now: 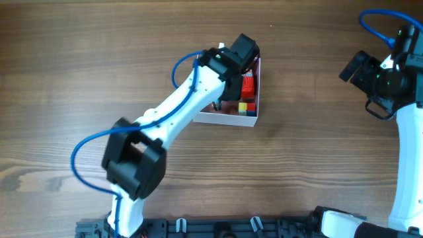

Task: Pack container
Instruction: 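Lower the duck toy into the box and release it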

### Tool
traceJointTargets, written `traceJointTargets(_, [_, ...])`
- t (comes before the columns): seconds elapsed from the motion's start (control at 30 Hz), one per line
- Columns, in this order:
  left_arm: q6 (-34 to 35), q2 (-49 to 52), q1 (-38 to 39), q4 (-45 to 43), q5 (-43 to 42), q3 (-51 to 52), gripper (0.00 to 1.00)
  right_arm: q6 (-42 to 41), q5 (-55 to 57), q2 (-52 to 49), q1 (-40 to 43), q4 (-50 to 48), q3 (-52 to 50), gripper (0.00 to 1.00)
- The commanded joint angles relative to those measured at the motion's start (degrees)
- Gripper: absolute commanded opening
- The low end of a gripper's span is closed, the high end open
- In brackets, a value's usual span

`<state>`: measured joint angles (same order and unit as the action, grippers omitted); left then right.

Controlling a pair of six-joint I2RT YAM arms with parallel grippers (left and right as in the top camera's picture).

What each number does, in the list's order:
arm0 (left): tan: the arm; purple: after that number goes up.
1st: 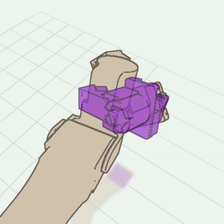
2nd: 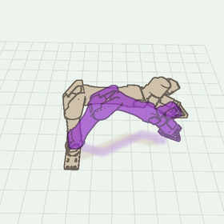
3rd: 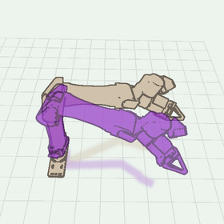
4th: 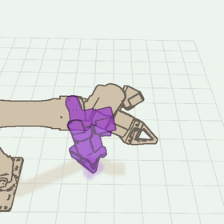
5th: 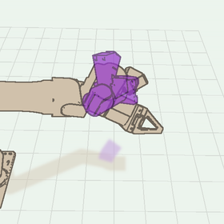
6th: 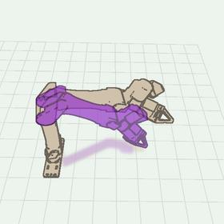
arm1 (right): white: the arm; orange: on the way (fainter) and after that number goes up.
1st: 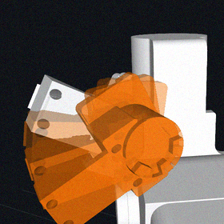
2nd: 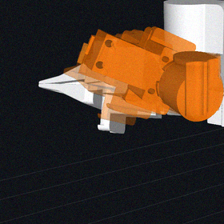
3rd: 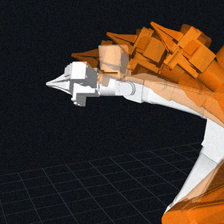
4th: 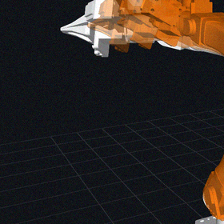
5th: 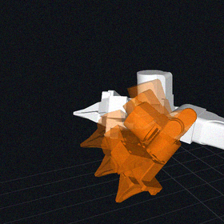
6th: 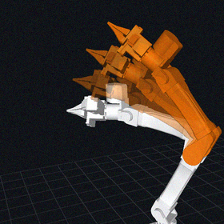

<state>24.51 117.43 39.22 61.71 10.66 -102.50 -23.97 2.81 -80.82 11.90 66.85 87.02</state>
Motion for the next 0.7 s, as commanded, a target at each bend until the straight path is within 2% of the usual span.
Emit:
traceJointTargets(0.0, [4.57,2.64,-0.07,0.48,0.59,-0.26,0.05,-0.07,0.35,-0.42,0.17,-0.15,-0.37,1.0])
traceJointTargets(0.17, [4.74,5.27,-0.07,0.42,0.98,-0.26,0.06,-0.04,0.35,-0.42,0.17,-0.15,-0.37,1.0])
traceJointTargets(0.23, [4.72,6.25,-0.07,0.63,0.96,-0.26,0.09,-0.04,0.35,-0.42,0.17,-0.15,-0.37,1.0])
traceJointTargets(0.33, [4.72,6.99,-0.07,0.83,0.94,-0.26,0.24,-0.07,0.35,-0.42,0.17,-0.15,-0.37,1.0])
traceJointTargets(0.5, [4.37,4.98,-0.07,0.85,0.72,-0.28,0.64,-0.07,0.35,-0.42,0.17,-0.15,-0.37,1.0])
traceJointTargets(0.53, [4.26,4.09,-0.07,0.85,0.72,-0.35,0.69,-0.07,0.35,-0.42,0.17,-0.15,-0.37,1.0])
traceJointTargets(0.67, [4.26,-0.87,-0.07,0.79,0.72,-0.39,0.74,-0.07,0.35,-0.42,0.17,-0.15,-0.37,1.0])
